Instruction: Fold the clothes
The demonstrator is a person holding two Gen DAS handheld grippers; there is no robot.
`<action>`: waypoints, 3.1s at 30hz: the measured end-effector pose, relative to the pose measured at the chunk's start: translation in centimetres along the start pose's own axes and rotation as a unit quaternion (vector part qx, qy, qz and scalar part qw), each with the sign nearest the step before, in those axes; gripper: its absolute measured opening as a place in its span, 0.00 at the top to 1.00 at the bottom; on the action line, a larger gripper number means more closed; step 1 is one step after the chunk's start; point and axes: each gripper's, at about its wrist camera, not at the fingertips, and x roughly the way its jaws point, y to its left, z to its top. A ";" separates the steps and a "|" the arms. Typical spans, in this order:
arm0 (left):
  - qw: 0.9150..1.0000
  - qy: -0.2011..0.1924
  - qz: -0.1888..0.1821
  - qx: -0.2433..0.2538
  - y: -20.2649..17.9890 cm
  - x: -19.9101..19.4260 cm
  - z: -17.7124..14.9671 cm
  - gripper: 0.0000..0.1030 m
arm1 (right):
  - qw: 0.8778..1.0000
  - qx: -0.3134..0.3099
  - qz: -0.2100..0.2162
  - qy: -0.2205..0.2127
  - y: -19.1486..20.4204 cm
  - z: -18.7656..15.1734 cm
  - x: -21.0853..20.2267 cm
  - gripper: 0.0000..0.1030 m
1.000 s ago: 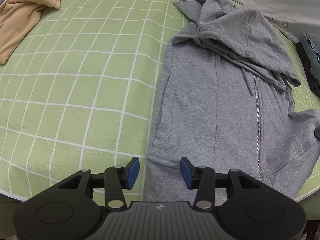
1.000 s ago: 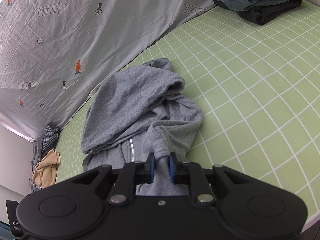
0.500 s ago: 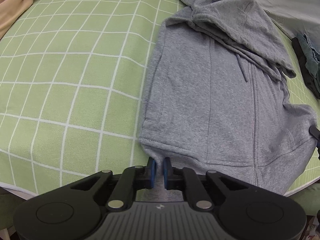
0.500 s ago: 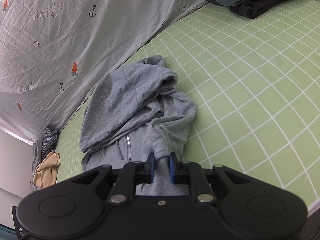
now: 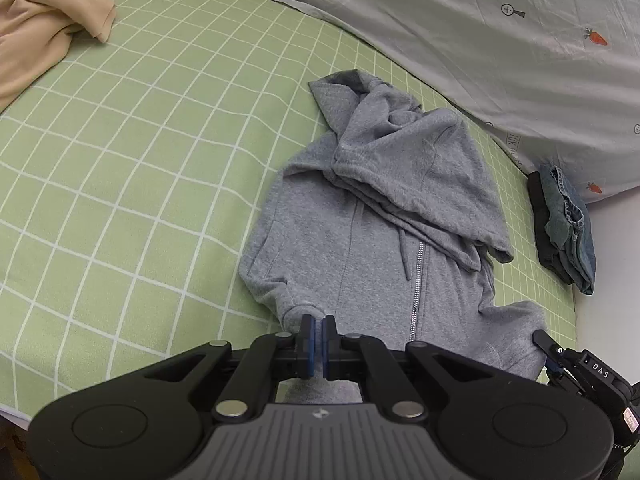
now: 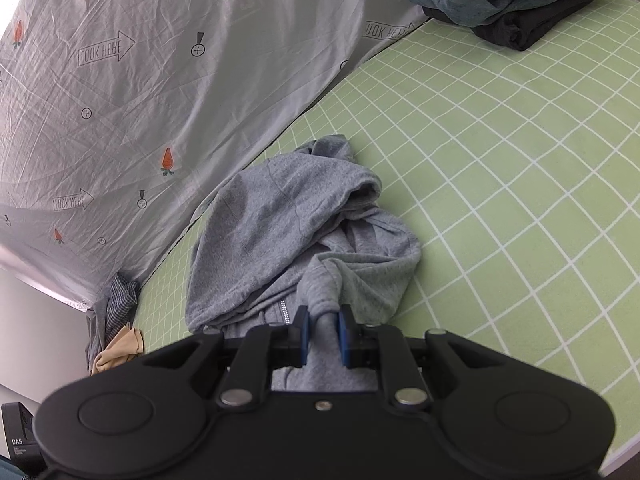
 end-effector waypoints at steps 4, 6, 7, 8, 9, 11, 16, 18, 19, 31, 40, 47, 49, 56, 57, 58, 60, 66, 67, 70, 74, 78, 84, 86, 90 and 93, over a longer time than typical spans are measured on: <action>1.000 -0.017 -0.014 0.004 -0.9 -0.6 1.6 0.98 | 1.000 0.016 0.016 -0.013 0.1 1.3 0.1 0.85; 0.999 -0.025 -0.022 0.003 -1.2 -1.0 2.4 0.98 | 0.999 0.021 0.021 -0.020 0.2 2.0 0.2 0.85; 0.999 -0.029 -0.025 0.003 -1.4 -1.2 2.8 0.98 | 0.999 0.024 0.023 -0.024 0.2 2.3 0.3 0.85; 0.999 -0.034 -0.027 0.003 -1.5 -1.3 3.3 0.98 | 0.999 0.027 0.025 -0.028 0.2 2.7 0.3 0.85; 0.999 -0.040 -0.029 0.003 -1.6 -1.5 3.8 0.98 | 0.999 0.033 0.028 -0.030 0.1 3.0 0.4 0.85; 0.998 -0.048 -0.035 0.001 -1.9 -1.7 4.9 0.98 | 0.998 0.045 0.034 -0.037 -0.1 3.8 0.7 0.85; 0.996 -0.074 -0.044 -0.003 -2.6 -2.1 7.8 0.98 | 0.996 0.059 0.041 -0.052 -0.1 5.8 1.7 0.85; 0.995 -0.083 -0.046 -0.005 -2.8 -1.9 8.9 0.98 | 0.995 0.066 0.045 -0.054 -0.1 6.7 2.4 0.85; 0.995 -0.086 -0.049 -0.009 -2.9 -1.7 9.6 0.98 | 0.995 0.069 0.045 -0.055 -0.1 7.1 2.9 0.85; 0.992 -0.100 -0.031 -0.072 -1.4 5.6 18.4 0.98 | 0.994 0.102 0.019 -0.033 -0.8 14.4 12.6 0.85; 0.993 -0.099 0.059 -0.037 -0.2 7.9 20.1 0.76 | 0.996 0.042 -0.071 -0.045 0.1 16.5 15.4 0.59; 0.994 -0.054 0.089 0.038 -2.4 9.3 16.7 0.38 | 0.978 -0.087 -0.185 -0.050 1.5 16.0 13.8 0.39; 0.992 -0.048 0.098 0.068 -3.6 9.6 16.0 0.24 | 0.974 -0.113 -0.192 -0.040 2.0 15.0 13.8 0.15; 0.981 -0.029 0.110 0.155 -7.3 11.1 14.7 0.07 | 0.970 -0.183 -0.157 -0.003 4.1 11.6 15.8 0.00; 0.980 -0.023 0.110 0.163 -7.7 11.6 14.6 0.06 | 0.971 -0.190 -0.148 0.008 4.3 11.5 16.2 0.00; 0.978 -0.017 0.118 0.170 -7.9 12.2 14.5 0.06 | 0.969 -0.199 -0.143 0.020 4.7 11.5 16.8 0.00; 0.973 -0.006 0.136 0.184 -8.3 13.3 14.4 0.06 | 0.966 -0.209 -0.146 0.032 5.1 11.3 18.1 0.00; 0.972 0.009 0.144 0.187 -7.9 14.7 14.7 0.04 | 0.977 -0.141 -0.155 0.027 3.4 13.6 20.0 0.00; 0.973 0.011 0.140 0.181 -7.7 14.7 14.9 0.03 | 0.979 -0.124 -0.162 0.021 2.9 14.4 20.3 0.00; 0.979 0.011 0.129 0.160 -7.1 14.9 15.5 0.02 | 0.977 -0.122 -0.172 0.030 2.4 15.7 21.6 0.00; 0.983 0.007 0.120 0.139 -6.7 14.7 16.2 0.02 | 0.973 -0.151 -0.173 0.023 3.0 15.5 21.9 0.00; 0.985 0.013 0.110 0.135 -6.3 15.1 16.4 0.01 | 0.987 -0.090 -0.128 0.032 1.7 15.7 21.2 0.00; 0.994 0.058 0.036 0.083 -5.3 17.0 17.0 0.01 | 0.997 -0.002 -0.033 0.075 -0.1 14.8 21.3 0.00; 0.995 0.063 0.034 0.073 -5.5 17.7 16.9 0.00 | 0.995 -0.024 -0.035 0.085 0.7 14.6 21.7 0.00; 0.993 0.057 0.037 0.092 -6.7 18.4 16.8 0.00 | 0.994 -0.038 -0.028 0.101 1.9 14.2 22.5 0.00; 0.994 0.045 0.045 0.094 -7.1 18.6 16.6 0.00 | 0.993 -0.056 -0.034 0.096 2.7 13.4 22.8 0.00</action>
